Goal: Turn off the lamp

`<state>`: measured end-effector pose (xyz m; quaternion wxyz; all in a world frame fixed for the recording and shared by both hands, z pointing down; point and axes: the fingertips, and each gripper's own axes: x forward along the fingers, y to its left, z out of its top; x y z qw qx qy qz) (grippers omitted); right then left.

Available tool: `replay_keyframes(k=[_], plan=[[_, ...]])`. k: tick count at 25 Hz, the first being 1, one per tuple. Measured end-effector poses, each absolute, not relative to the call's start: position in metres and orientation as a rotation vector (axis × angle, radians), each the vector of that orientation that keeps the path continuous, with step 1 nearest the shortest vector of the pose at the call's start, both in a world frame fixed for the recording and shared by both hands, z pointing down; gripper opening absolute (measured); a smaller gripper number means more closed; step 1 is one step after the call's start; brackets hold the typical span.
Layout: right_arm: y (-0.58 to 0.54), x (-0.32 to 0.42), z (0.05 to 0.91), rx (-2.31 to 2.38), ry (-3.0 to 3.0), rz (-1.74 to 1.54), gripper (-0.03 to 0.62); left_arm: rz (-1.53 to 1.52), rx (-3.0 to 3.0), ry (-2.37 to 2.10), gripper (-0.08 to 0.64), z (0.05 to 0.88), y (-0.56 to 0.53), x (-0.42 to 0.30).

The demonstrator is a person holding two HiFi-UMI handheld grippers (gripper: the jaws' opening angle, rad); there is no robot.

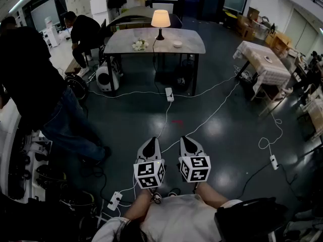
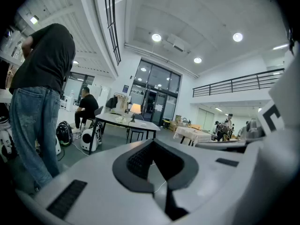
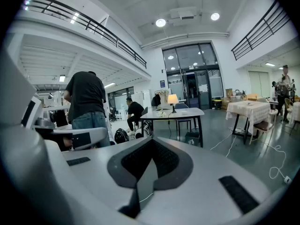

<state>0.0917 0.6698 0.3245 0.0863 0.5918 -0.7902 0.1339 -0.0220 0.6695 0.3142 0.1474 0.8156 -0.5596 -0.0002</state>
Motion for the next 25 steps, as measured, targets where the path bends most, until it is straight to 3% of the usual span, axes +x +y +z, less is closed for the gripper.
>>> replay_keyframes(k=[25], plan=[[0.632, 0.062, 0.358, 1.862, -2.244, 0.513, -0.002, 0.103, 2.363, -1.581, -0.005, 0.343, 0.628, -0.075]])
